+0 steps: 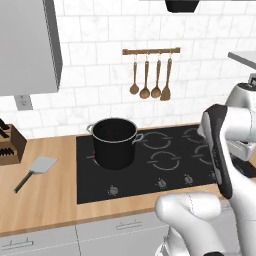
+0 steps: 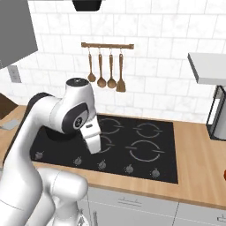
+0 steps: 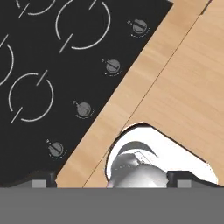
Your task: Put the tomato and squash in the pot. Retrieve the spatula and lightly stir the vegetables in the pot.
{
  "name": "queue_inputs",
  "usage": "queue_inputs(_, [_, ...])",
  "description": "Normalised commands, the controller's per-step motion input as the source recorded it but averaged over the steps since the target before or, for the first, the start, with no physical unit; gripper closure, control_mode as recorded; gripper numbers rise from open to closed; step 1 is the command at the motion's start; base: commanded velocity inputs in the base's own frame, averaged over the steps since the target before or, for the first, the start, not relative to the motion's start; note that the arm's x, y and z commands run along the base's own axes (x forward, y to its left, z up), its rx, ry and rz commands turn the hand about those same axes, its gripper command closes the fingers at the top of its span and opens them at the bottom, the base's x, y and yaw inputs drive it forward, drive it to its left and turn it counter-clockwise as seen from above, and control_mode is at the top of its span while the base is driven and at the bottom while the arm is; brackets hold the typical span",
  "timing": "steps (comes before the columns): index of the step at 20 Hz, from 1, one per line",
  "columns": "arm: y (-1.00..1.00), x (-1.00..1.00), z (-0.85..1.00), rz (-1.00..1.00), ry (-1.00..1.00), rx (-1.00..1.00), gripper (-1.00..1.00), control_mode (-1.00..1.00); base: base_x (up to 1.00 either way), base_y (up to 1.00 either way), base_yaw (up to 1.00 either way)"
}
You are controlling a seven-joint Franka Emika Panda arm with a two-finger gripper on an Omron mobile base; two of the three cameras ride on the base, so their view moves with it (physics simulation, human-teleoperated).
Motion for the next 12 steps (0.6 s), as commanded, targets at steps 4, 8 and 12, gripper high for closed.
queue_inputs(4, [-1.0,-0.4,-0.01,0.0,-0.03,-0.14,-1.0,-1.0,0.0,0.0,0.0])
queue_inputs(8, [-1.0,-0.11,0.0,0.0,-0.02,-0.17,-1.0,-1.0,0.0,0.0,0.0])
queue_inputs(12, [-1.0,0.0,0.0,0.01,-0.02,-0.13,-1.0,-1.0,0.0,0.0,0.0])
